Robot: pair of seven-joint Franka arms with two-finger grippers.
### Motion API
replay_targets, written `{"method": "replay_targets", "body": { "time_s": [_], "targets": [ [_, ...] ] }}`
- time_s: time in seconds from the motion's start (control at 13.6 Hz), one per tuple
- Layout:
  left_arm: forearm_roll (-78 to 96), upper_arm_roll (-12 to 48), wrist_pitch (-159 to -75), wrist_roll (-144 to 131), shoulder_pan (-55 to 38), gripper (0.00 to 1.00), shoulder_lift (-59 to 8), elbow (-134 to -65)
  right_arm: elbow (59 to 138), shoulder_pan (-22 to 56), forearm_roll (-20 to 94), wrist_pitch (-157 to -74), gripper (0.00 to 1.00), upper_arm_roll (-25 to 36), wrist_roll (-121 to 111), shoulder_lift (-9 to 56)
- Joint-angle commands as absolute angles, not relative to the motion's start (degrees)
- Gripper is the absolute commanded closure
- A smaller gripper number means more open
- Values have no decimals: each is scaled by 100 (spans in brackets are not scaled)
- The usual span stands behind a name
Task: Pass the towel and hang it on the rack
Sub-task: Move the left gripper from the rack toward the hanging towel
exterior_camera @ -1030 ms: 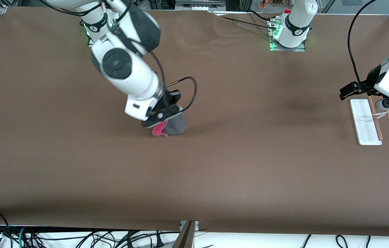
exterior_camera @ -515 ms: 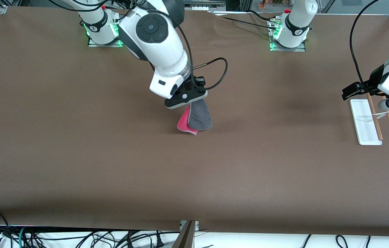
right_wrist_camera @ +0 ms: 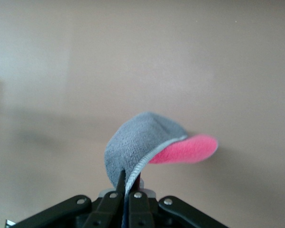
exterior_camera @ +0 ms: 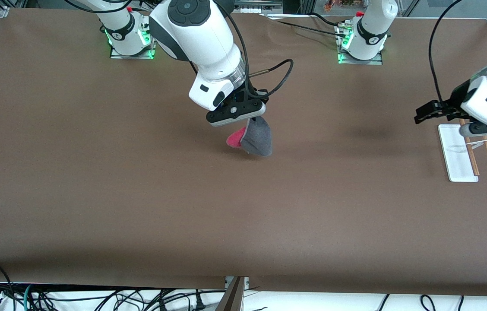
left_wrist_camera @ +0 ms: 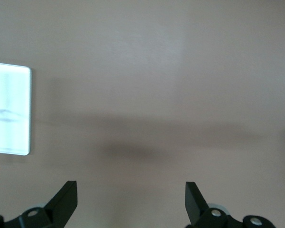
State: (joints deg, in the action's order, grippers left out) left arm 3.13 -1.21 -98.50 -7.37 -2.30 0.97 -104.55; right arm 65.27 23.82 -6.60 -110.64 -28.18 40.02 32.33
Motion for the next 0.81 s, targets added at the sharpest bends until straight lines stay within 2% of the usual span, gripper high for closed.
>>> {"method": "replay_targets", "body": {
  "time_s": [0.0, 0.29, 0.59, 0.74],
  "targets": [
    [561, 192, -9686, -580, -299, 0, 18, -10275, 6337, 2443, -520, -11197, 100, -2839, 4166, 3357],
    [1149, 650, -9686, -589, -308, 0, -421, -9950, 6337, 2470, -326, -11206, 100, -2856, 4201, 3349],
    [1520, 975, -9755, -458, -334, 0, -1360, -9379, 6337, 2470, -220, -11206, 100, -2865, 4192, 3340],
    [1748, 1176, -10499, 364, -343, 0, -1590, -9404, 6337, 2461, -106, -11206, 100, -2857, 4201, 3322]
  ]
}}
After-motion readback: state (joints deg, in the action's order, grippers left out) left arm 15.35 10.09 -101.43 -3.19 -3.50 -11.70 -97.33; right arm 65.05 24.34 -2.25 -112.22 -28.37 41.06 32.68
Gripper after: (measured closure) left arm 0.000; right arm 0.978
